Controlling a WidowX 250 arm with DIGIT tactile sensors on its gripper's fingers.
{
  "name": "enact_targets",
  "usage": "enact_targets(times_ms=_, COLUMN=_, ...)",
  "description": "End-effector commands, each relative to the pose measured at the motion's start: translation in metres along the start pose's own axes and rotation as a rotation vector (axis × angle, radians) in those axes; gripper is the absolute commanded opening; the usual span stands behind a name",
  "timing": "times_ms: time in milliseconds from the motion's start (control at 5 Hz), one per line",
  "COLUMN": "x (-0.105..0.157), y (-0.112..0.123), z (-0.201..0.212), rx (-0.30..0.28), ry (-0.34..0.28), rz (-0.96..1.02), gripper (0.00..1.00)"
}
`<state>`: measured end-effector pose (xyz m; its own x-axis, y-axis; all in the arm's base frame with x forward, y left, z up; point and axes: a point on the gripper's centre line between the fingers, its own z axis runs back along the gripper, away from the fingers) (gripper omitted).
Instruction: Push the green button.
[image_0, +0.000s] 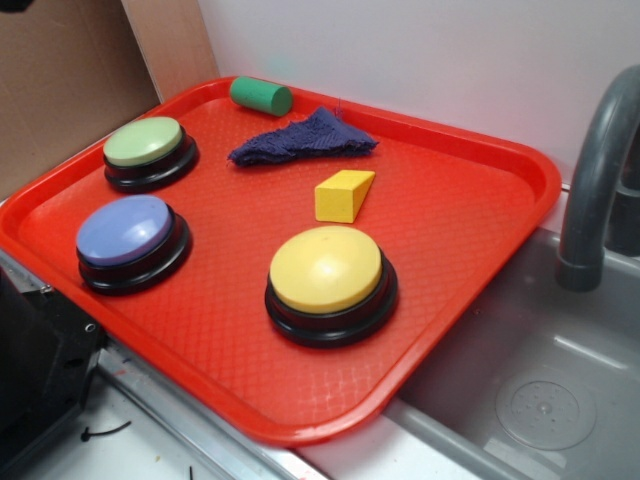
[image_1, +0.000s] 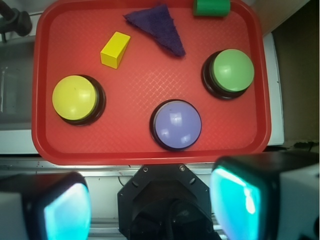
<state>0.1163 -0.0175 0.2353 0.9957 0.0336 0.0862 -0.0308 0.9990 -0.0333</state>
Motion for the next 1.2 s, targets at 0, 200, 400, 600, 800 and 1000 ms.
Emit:
enact_targets(times_ms=0, x=0.0, y=0.0, z=0.0, rx=0.0, ry=0.0, rz=0.0, gripper=1.0)
enact_targets(times_ms=200, x=0.032, y=0.05, z=-0.037, rx=0.044, ry=0.068, rz=0.17, gripper=1.0)
enact_targets(times_ms=400, x=0.054, y=0.081, z=-0.063, rx=0.065, ry=0.006, rz=0.304, gripper=1.0)
enact_targets(times_ms=600, x=0.069, y=0.104, z=-0.086, rx=0.088, ry=-0.041, rz=0.376, gripper=1.0)
enact_targets(times_ms=800, x=0.075, y=0.127, z=-0.116, rx=0.119, ry=-0.104, rz=0.453, gripper=1.0)
enact_targets(times_ms=1000, x=0.081, y=0.142, z=-0.144, rx=0.114, ry=-0.092, rz=0.494, gripper=1.0)
